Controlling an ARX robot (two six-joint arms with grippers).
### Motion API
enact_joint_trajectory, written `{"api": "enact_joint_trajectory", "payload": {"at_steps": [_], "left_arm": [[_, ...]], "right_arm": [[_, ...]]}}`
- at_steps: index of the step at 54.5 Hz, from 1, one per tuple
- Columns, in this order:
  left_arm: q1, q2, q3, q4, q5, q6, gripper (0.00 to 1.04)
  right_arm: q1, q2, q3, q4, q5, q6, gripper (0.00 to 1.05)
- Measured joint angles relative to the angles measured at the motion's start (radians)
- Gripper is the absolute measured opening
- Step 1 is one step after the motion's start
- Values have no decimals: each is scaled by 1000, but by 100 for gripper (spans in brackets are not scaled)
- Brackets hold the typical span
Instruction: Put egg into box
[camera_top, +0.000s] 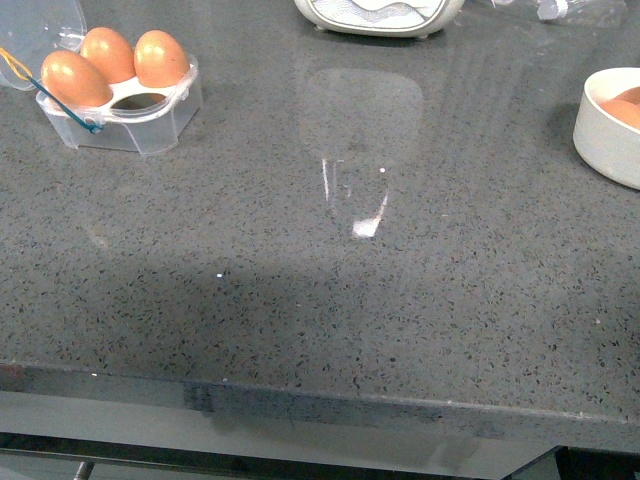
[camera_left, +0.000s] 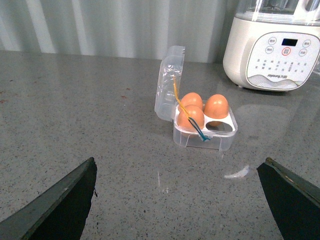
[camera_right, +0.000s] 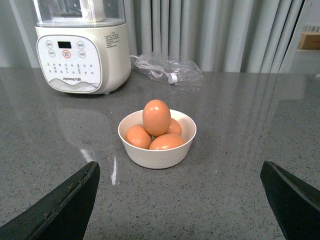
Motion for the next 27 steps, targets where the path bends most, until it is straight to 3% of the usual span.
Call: {"api": "enact_joint_trajectory", "payload": {"at_steps": [27], "left_arm": [[0,0,0,0,0,0,98]], "right_arm": [[0,0,0,0,0,0,97]]}}
